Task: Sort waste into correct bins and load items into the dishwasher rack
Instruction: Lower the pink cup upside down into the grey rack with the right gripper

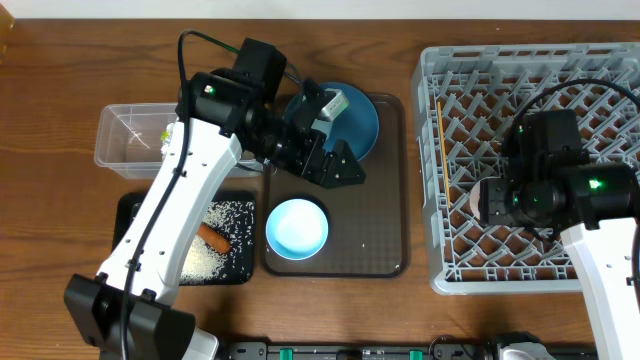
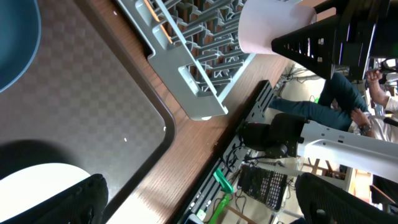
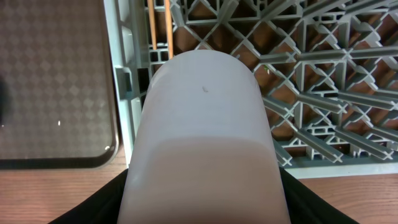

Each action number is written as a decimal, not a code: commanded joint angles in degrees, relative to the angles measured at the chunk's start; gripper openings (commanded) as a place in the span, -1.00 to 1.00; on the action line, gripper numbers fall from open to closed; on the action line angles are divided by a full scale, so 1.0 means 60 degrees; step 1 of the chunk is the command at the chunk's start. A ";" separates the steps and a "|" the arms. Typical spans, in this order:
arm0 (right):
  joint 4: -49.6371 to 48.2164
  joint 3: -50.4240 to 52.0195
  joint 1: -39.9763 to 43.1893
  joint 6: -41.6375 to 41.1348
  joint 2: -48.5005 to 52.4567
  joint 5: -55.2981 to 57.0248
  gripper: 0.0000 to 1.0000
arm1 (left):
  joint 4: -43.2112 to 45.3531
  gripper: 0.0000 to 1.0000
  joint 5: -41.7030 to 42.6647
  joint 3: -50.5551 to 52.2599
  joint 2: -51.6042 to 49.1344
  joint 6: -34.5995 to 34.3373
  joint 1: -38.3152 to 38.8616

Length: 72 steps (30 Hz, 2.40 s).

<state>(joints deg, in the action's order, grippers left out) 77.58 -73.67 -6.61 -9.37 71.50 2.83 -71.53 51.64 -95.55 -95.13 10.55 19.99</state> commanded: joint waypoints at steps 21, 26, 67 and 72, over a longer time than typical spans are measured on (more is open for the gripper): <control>-0.1093 0.1931 0.0025 -0.0470 0.0004 -0.0382 -0.47 | 0.0004 0.96 -0.0062 -0.0040 -0.0018 0.0058 0.0004; -0.1657 0.2459 0.0025 -0.0430 0.0004 -0.0838 -0.47 | 0.0004 0.96 -0.0062 -0.0040 -0.0018 0.0058 0.0004; -0.1657 0.2506 0.0029 -0.0579 0.0004 -0.0834 0.86 | 0.0004 0.96 -0.0062 -0.0040 -0.0018 0.0058 0.0004; -0.1654 0.2506 0.0029 -0.0576 0.0004 -0.0827 0.98 | 0.0004 0.96 -0.0062 -0.0040 -0.0018 0.0058 0.0004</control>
<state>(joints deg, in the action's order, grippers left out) 67.83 -58.76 -6.61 -12.64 71.53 -1.80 -71.53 51.62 -95.55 -95.13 10.55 19.99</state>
